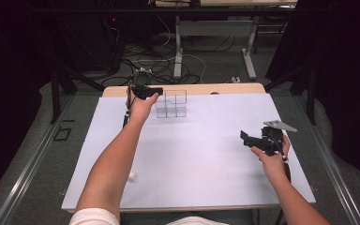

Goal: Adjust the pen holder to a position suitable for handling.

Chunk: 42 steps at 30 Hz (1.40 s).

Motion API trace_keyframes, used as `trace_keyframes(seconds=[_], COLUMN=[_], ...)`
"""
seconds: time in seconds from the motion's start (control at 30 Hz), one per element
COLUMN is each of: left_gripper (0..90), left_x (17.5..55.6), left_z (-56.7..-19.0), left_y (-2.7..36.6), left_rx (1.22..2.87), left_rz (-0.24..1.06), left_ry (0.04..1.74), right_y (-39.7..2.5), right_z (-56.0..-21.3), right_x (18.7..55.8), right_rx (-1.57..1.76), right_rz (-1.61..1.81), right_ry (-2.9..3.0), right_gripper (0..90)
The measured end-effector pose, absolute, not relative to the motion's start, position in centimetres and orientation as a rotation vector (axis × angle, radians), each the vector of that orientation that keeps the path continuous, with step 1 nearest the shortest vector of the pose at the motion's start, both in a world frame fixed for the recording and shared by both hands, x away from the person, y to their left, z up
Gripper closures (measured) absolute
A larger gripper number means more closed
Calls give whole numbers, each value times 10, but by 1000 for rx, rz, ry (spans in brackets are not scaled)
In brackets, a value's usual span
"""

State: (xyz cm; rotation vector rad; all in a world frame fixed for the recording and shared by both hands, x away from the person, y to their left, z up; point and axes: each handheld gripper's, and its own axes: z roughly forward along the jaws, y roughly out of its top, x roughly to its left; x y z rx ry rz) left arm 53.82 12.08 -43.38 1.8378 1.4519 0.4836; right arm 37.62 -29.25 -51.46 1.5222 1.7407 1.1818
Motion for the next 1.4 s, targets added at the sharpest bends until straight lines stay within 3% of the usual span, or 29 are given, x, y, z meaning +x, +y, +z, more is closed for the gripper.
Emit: trace_keyframes(seconds=[1.07,1.4], left_gripper=[563,665], left_x=[563,562], left_z=[-467,-472], left_y=[134,131], left_rx=[1856,1855], left_rz=[420,390], left_ry=[1605,1612], right_y=[-290,-289], right_z=[-519,-519], right_x=[379,379], right_rx=[1519,1518], right_rz=[1181,1182], right_ry=[1774,1779], right_gripper=[38,40])
